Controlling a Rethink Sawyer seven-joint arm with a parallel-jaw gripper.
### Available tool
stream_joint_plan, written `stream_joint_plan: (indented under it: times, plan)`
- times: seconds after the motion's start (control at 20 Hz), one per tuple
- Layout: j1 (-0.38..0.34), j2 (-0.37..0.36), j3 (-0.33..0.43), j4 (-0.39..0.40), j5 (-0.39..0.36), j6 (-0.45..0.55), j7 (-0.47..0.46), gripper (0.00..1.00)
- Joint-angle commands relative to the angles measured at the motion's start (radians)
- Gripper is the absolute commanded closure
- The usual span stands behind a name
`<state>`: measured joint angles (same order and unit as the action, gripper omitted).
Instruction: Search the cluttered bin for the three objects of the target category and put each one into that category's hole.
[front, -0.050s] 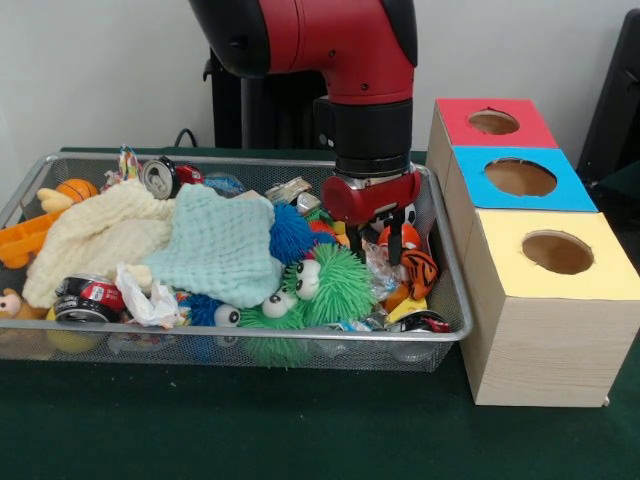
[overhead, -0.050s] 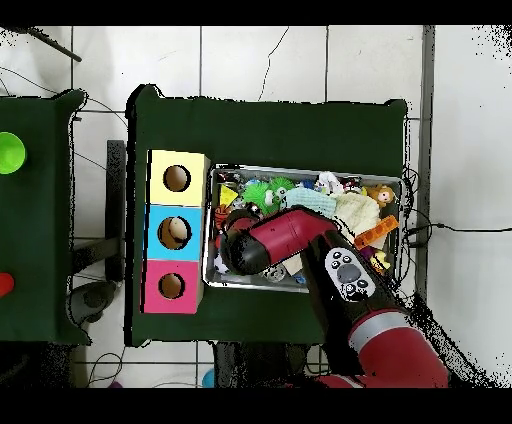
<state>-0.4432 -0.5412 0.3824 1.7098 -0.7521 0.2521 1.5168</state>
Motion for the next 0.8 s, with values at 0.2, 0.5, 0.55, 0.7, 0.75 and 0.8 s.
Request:
stream_joint_plan:
  times: [0.2, 0.5, 0.55, 0.7, 0.75, 0.8]
  plan:
    - [-0.017, 0.129, -0.091, -0.011, -0.095, 0.001, 0.034, 1.0]
    - [-0.009, 0.13, -0.094, -0.016, -0.091, 0.005, 0.024, 1.0]
    - [-0.009, 0.131, -0.097, -0.013, -0.093, -0.008, 0.03, 1.0]
    - [-0.008, 0.134, -0.104, -0.012, -0.091, -0.023, 0.036, 1.0]
    - [-0.008, 0.134, -0.106, -0.012, -0.091, -0.026, 0.036, 1.0]
    - [-0.01, 0.132, -0.105, -0.009, -0.088, -0.025, 0.034, 1.0]
